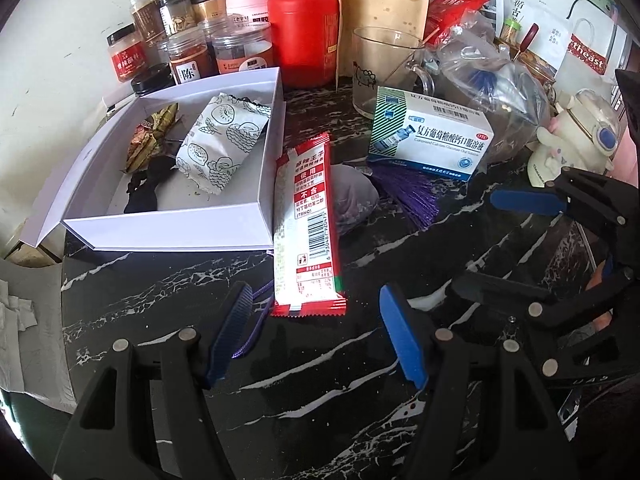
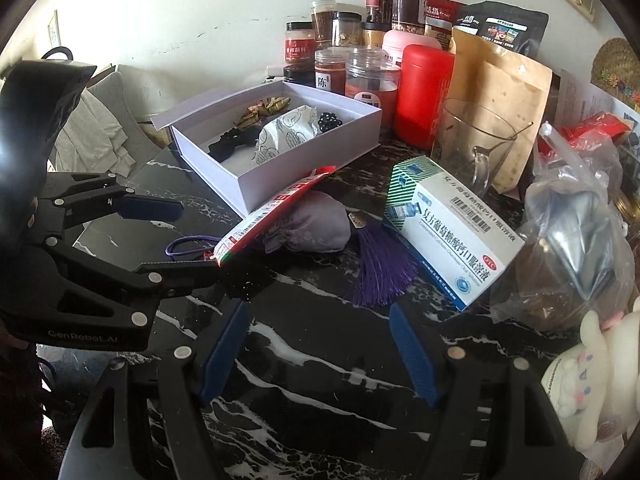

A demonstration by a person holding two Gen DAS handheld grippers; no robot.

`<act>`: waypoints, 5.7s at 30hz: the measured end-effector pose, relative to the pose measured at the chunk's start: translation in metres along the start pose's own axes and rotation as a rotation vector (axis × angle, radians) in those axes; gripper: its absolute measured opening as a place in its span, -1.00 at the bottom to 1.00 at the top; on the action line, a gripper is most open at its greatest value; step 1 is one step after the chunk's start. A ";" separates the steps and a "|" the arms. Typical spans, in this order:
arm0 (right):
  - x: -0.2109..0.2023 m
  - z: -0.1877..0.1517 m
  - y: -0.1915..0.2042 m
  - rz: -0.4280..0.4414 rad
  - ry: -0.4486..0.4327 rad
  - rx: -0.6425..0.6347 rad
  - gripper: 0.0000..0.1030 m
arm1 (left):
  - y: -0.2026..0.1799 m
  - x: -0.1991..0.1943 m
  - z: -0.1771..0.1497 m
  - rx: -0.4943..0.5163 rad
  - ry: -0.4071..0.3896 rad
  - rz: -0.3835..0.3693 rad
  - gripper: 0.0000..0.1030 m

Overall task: Organize objects
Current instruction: 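Move left gripper to the red snack packet while right gripper approaches the lavender sachet, then close left gripper on the red snack packet while right gripper grasps the lavender sachet, then lift and carry the red packet and lavender sachet toward the white box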

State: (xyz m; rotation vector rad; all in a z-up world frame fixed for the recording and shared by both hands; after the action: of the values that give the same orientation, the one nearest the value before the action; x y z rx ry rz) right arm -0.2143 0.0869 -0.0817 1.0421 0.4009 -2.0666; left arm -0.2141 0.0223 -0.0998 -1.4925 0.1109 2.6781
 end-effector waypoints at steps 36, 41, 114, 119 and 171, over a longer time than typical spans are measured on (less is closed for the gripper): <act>0.089 0.044 -0.007 0.097 0.092 0.019 0.43 | 0.040 0.048 0.017 -0.044 0.040 -0.032 -0.15; 0.101 0.049 -0.003 0.122 0.100 0.047 0.43 | 0.043 0.050 0.011 -0.060 0.034 -0.076 -0.19; 0.016 -0.056 0.039 0.033 -0.056 0.026 0.63 | -0.032 0.045 -0.012 -0.032 -0.062 -0.182 -0.42; 0.020 -0.057 0.040 0.014 -0.049 0.022 0.63 | -0.036 0.046 -0.010 -0.009 -0.063 -0.169 -0.42; -0.025 -0.076 0.026 -0.014 -0.048 0.026 0.08 | -0.032 0.024 -0.042 0.055 0.002 -0.002 -0.81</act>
State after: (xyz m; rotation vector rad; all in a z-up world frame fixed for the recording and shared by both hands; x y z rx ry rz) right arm -0.1441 0.1257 -0.1068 1.0053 0.3590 -2.1097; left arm -0.1878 0.0509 -0.1432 -1.4784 0.1815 2.6501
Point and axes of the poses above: each gripper's, at about its wrist camera, not at the fingertips, and x roughly the way its jaws point, y to its left, z to its top, the point moved 10 cm from there along x, roughly the way its jaws point, and after that the axes turned 4 degrees about x, right-handed, at the moved point
